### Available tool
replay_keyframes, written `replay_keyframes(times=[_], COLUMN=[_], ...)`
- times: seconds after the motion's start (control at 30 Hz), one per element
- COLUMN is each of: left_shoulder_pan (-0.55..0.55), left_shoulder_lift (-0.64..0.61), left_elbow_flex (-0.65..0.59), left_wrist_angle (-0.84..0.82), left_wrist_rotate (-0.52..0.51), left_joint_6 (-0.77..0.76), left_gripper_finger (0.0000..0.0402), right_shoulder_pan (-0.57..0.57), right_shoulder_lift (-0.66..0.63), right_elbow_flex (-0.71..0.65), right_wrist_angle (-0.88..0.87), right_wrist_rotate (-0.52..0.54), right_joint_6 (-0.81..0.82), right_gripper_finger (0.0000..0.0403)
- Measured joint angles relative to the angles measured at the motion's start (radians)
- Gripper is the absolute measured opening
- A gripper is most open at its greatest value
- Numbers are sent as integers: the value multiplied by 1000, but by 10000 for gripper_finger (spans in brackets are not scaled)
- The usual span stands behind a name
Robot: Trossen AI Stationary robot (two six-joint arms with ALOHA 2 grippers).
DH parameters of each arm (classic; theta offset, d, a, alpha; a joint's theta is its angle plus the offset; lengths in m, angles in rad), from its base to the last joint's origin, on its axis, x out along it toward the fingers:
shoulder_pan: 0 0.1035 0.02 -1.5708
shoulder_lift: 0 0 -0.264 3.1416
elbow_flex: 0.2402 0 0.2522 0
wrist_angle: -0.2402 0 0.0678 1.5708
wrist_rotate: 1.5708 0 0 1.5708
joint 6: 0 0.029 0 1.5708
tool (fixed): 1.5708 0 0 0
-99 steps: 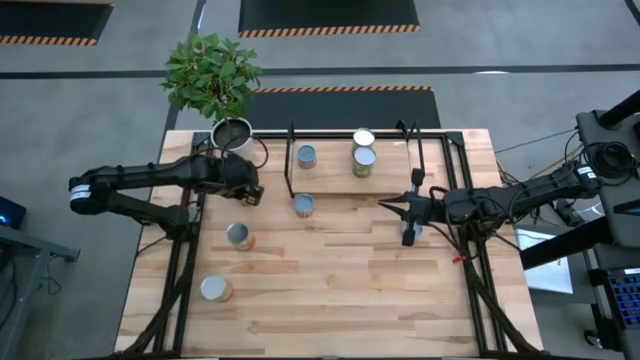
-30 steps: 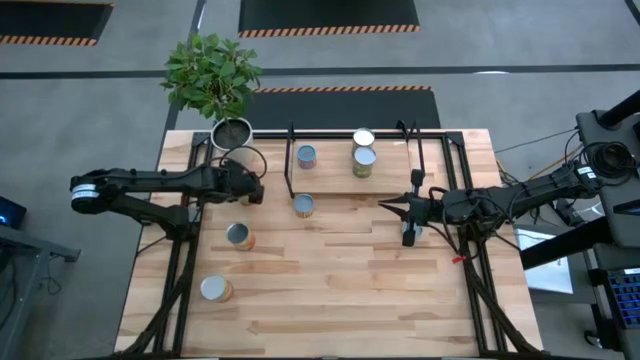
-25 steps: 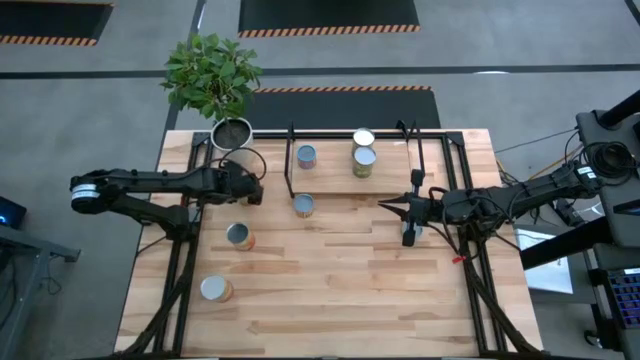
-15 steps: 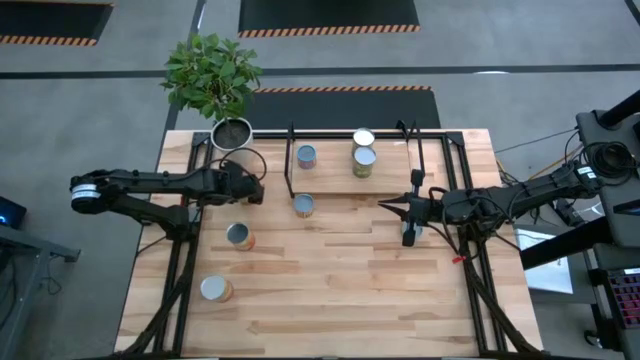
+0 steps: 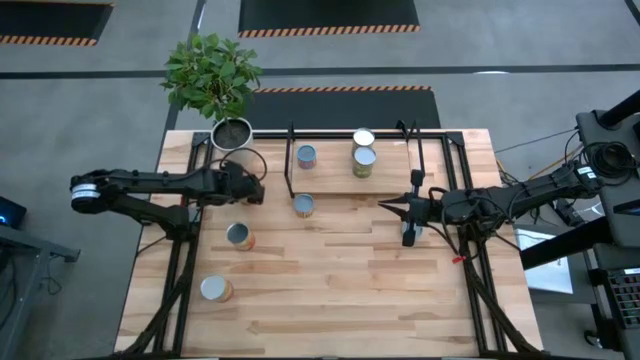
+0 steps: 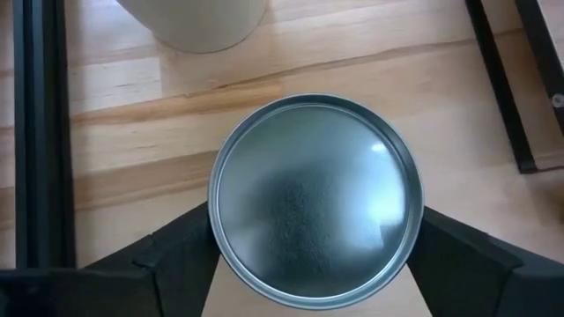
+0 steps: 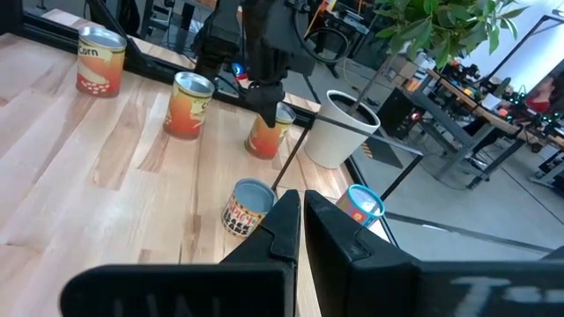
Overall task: Pick and place cans onto a shelf
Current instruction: Put the canned green beans on the shelf
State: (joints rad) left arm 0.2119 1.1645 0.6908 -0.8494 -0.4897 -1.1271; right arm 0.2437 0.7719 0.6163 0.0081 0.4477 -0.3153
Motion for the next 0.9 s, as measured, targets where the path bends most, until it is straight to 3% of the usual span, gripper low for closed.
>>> replay_keyframes(times=[0.3,0.53,0.7,0.9], left_shoulder_pan=[-160,-399,-552,-600], left_shoulder_lift=[0,14,100,273], left_elbow_flex=[150,324,484,721], left_wrist_angle=[-63,-71,-70,-75], left_wrist_rotate=[31,34,-63,-125], left_joint_6=[9,-16,-1,169], left_gripper_finger=[295,299,299,299], right_shoulder_pan=[0,0,0,1], right_shoulder_lift=[0,-8,-53,-133], right_elbow_flex=[0,0,0,0], right_wrist_angle=[-11,-51,-73,-142], right_wrist_rotate=[7,35,30,16], right_joint_6=[0,14,42,79], right_gripper_finger=[9,9,9,9])
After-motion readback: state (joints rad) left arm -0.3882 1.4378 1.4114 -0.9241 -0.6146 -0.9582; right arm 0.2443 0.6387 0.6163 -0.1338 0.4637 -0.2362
